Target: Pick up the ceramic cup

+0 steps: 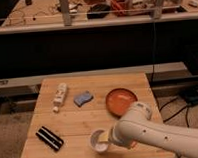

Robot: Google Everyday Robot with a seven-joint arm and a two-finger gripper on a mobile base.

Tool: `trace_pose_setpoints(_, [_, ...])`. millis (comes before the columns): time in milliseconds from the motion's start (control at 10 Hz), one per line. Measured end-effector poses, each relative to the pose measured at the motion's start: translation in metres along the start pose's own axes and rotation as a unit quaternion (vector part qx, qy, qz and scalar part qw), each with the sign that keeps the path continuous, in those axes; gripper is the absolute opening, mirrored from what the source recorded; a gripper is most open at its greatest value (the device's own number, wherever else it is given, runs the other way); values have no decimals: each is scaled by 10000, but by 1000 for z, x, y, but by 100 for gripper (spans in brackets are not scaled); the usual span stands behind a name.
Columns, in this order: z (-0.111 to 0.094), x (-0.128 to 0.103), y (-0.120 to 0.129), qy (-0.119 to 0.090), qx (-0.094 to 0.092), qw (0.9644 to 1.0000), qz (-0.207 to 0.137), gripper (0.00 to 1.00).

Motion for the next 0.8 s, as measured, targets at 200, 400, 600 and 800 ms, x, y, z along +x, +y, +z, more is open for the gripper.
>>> trace_pose_setpoints(200, [11, -2, -7, -94, -34, 9999, -39, 80])
trace_pose_setpoints(400, [20, -3, -11, -147, -105, 9998, -59, 80])
trace_pose_setpoints(600, [29, -3, -15, -178, -179, 9997, -65, 80])
trace_pose_setpoints(800, [40, -1, -20, -240, -203, 9995, -72, 80])
